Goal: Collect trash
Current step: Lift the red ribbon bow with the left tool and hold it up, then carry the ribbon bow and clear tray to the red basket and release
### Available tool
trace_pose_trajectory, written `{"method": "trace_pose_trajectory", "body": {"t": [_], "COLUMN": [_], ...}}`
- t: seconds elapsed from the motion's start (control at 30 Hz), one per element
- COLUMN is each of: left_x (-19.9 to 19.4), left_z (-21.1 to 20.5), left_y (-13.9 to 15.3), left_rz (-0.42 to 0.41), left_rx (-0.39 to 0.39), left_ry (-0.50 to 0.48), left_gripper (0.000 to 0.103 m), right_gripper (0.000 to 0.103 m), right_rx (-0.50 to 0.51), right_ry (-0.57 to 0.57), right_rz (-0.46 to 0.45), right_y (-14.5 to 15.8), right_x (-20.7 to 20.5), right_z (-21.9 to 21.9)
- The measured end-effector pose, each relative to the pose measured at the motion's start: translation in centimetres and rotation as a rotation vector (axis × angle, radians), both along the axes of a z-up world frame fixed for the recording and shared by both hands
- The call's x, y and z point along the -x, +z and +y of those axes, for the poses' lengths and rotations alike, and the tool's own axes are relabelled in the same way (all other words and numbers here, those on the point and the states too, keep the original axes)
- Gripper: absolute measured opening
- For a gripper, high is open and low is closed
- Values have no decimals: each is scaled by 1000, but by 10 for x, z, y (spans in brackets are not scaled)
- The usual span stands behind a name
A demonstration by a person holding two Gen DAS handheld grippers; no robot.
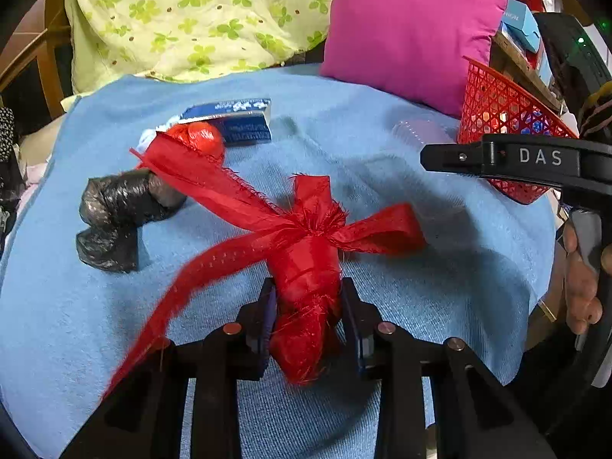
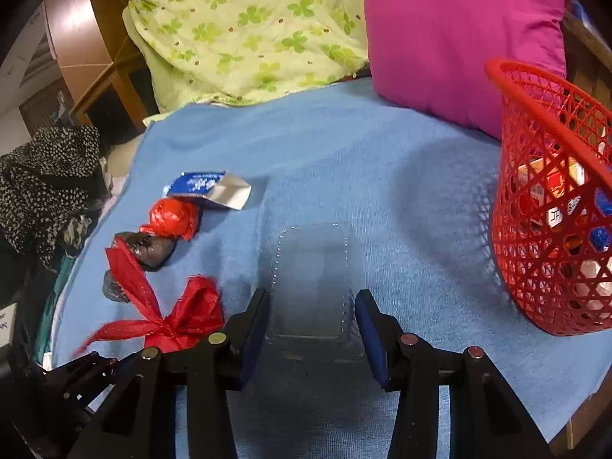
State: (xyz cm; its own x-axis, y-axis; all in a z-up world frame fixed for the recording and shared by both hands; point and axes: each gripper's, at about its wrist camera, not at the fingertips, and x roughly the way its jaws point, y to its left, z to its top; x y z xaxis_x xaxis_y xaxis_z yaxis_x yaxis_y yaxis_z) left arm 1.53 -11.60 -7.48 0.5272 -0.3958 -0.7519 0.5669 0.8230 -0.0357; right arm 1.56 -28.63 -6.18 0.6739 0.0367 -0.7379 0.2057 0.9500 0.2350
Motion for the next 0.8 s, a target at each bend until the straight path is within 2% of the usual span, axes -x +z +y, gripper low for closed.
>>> {"method": "trace_pose_trajectory", "body": {"t": [0.27,0.4,0.6,0.8], "left_x": [-4,-3,2,9], "left_z": [21,31,43,35], "left_y": [16,24,38,70], "left_rz": [-60,-100,-117,-178], "left_rx": [41,39,44,55], "left_ry": [97,164,254,255], "left_gripper": [33,33,33,33], "right_gripper": [49,49,49,49], "right_rx": [-22,-23,-19,7], "right_ry": [18,40,90,128], "right_rz": [-56,-97,-177,-284], "right_y": [14,23,41,64], "right_x": [8,13,26,45], "right_z": [-2,0,3,8]}}
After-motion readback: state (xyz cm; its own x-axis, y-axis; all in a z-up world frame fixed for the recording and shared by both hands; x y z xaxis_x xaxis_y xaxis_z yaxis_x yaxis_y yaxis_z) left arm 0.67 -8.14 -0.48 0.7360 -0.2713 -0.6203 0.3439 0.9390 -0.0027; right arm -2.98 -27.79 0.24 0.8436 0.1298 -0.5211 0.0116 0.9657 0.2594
